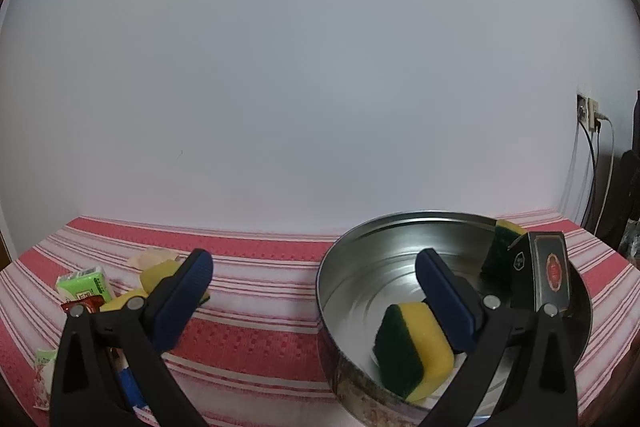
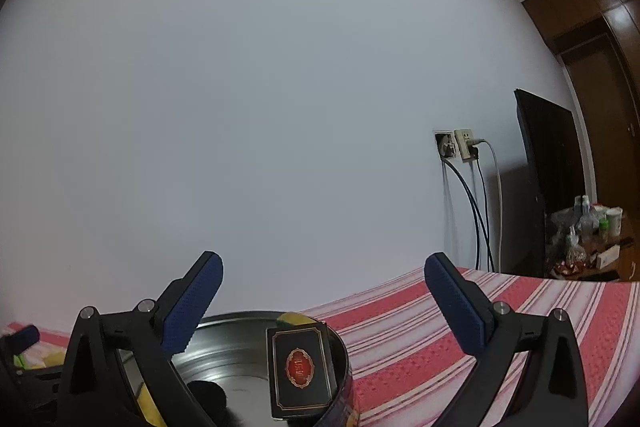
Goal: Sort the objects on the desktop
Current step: 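Open both tools to release the sponge and tea box into the bowl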
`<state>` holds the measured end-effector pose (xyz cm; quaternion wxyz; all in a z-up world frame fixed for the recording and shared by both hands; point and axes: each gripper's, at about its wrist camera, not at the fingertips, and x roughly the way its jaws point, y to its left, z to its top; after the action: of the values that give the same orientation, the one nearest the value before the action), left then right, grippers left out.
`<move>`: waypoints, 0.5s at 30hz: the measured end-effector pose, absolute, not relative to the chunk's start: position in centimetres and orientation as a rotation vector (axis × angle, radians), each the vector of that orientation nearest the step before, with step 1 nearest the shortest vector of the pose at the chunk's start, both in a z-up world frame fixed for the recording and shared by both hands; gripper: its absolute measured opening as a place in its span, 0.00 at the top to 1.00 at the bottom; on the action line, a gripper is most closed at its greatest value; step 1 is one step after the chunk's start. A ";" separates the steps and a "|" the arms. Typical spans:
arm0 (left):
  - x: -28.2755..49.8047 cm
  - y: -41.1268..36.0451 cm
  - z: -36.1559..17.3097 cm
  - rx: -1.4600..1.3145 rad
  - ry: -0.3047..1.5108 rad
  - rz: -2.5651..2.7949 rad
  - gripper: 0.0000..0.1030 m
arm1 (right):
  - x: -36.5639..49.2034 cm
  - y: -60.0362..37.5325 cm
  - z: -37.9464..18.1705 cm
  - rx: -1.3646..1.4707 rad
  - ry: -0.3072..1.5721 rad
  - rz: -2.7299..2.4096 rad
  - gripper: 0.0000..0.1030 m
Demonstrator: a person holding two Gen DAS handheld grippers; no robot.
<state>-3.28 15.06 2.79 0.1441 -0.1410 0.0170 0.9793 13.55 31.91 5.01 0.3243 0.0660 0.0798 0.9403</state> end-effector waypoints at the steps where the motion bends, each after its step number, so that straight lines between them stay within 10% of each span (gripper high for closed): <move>1: -3.2 14.9 2.8 -0.406 0.046 2.820 0.00 | 13.6 31.8 5.0 0.178 0.229 2.475 0.01; 15: -1.9 12.4 2.8 -0.424 0.044 2.813 0.00 | 12.6 30.0 4.6 0.138 0.300 2.546 0.00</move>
<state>-1.87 12.44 2.76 0.1479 -0.1474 0.0152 0.9778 12.55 30.01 4.63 0.2830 0.0517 0.1122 0.9511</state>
